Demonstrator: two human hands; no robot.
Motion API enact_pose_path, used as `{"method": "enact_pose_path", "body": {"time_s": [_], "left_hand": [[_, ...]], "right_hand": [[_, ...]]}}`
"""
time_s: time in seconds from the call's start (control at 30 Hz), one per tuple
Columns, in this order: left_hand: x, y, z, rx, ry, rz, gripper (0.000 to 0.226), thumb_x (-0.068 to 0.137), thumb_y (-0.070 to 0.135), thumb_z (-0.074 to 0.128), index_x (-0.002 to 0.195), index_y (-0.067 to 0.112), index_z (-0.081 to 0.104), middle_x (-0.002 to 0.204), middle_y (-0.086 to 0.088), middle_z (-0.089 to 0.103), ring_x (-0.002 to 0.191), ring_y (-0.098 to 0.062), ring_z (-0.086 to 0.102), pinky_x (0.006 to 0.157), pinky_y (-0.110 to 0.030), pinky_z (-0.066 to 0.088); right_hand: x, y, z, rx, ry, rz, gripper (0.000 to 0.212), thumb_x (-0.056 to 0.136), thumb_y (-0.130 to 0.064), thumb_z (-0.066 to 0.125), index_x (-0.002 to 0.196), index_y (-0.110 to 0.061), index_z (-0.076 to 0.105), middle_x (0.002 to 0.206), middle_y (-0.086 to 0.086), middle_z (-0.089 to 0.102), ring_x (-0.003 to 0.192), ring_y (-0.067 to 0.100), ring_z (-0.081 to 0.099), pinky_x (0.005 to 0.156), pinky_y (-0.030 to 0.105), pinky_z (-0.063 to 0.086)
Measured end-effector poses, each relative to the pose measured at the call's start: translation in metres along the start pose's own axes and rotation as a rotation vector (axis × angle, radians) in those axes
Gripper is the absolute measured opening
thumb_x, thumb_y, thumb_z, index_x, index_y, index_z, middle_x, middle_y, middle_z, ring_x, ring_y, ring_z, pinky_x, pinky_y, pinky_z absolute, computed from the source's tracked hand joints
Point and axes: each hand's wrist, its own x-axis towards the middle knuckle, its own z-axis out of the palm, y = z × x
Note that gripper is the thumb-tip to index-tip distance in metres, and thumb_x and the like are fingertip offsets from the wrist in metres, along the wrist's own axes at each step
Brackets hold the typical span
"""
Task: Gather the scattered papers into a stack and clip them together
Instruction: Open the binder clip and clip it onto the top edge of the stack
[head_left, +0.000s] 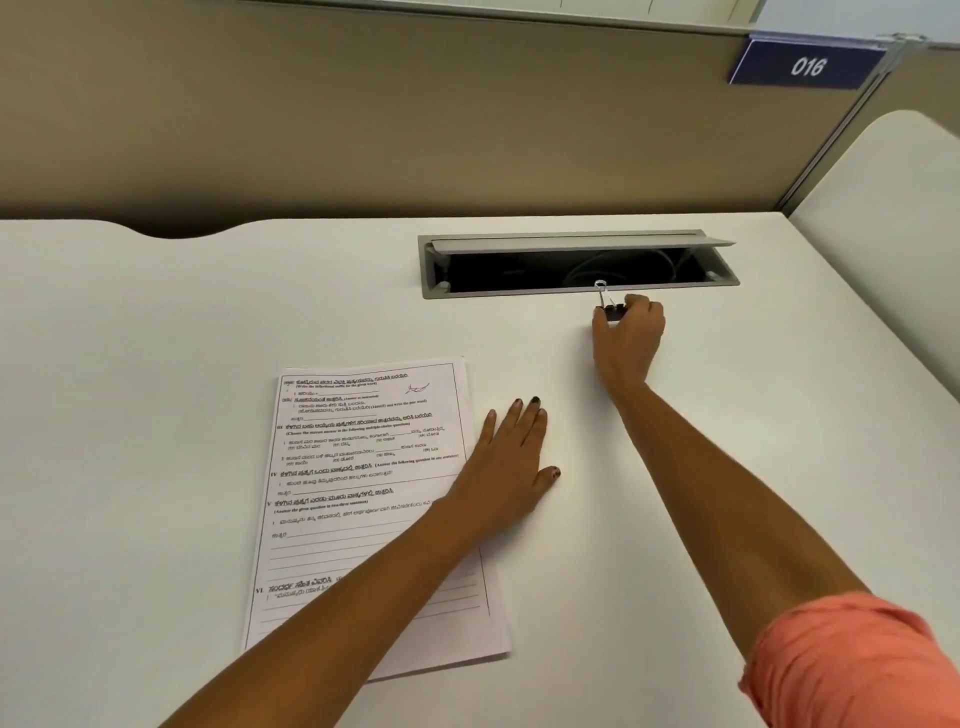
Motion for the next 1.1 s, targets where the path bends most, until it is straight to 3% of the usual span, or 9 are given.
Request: {"method": "enact_pose_path", "body": {"time_s": [0.07,0.17,0.27,0.4,0.43,0.63,1.1], "left_hand": [[-0.006,0.000,-0.012,-0.158,0.087,0.005,0.051,0.099,0.027,0.038,0.145,0.007,0.029,0.156,-0.007,0.024,0.145,-0.021,0.018,0.117,-0.032,0.004],[-0.023,-0.001,-0.040,-0.547,0.374,-0.145,0.028,0.092,0.015,0.053,0.118,0.013,0.063,0.127,-0.002,0.062,0.119,-0.014,0.055,0.103,-0.015,0.031],[-0.046,-0.007,-0.072,-0.800,0.469,-0.339,0.019,0.089,0.014,0.059,0.101,0.019,0.072,0.099,0.008,0.071,0.089,0.002,0.064,0.079,-0.002,0.042],[-0.076,-0.020,-0.103,-1.152,0.518,-0.469,0.013,0.088,0.013,0.061,0.092,0.015,0.073,0.090,-0.005,0.074,0.086,-0.017,0.071,0.083,-0.031,0.056],[-0.086,-0.021,-0.110,-1.204,0.526,-0.476,0.013,0.088,0.012,0.060,0.094,0.011,0.073,0.091,-0.010,0.073,0.087,-0.021,0.070,0.083,-0.032,0.056],[-0.143,-0.017,-0.135,-1.343,0.550,-0.473,0.014,0.084,0.011,0.066,0.095,0.007,0.073,0.090,-0.011,0.073,0.084,-0.018,0.069,0.080,-0.028,0.056],[-0.218,0.012,-0.166,-1.342,0.649,-0.451,0.008,0.078,0.011,0.071,0.084,0.014,0.076,0.083,-0.009,0.075,0.077,-0.018,0.069,0.087,-0.034,0.055]], "right_hand": [[-0.021,-0.010,-0.011,0.140,0.028,-0.061,0.038,0.086,-0.017,0.067,0.118,-0.001,0.057,0.113,0.015,0.058,0.105,0.026,0.056,0.088,0.024,0.040],[-0.058,-0.029,-0.032,0.310,0.045,-0.136,0.038,0.082,-0.017,0.071,0.116,-0.005,0.060,0.107,0.010,0.062,0.096,0.019,0.060,0.088,0.026,0.048],[-0.105,-0.049,-0.059,0.423,-0.013,-0.183,0.041,0.080,-0.015,0.074,0.118,-0.008,0.061,0.106,0.001,0.064,0.093,0.013,0.061,0.086,0.019,0.050],[-0.159,-0.073,-0.092,0.485,-0.119,-0.207,0.045,0.078,-0.012,0.076,0.120,-0.011,0.062,0.109,-0.006,0.064,0.097,0.007,0.063,0.089,0.012,0.049],[-0.170,-0.078,-0.100,0.492,-0.149,-0.214,0.046,0.077,-0.011,0.076,0.121,-0.012,0.062,0.110,-0.006,0.065,0.098,0.006,0.063,0.090,0.013,0.049],[-0.228,-0.099,-0.133,0.503,-0.248,-0.277,0.048,0.075,-0.002,0.076,0.119,-0.015,0.063,0.110,-0.008,0.067,0.101,0.001,0.063,0.092,0.014,0.048],[-0.274,-0.132,-0.172,0.520,-0.280,-0.457,0.049,0.073,0.006,0.074,0.117,-0.013,0.063,0.110,-0.007,0.068,0.101,0.004,0.064,0.090,0.016,0.049]]}}
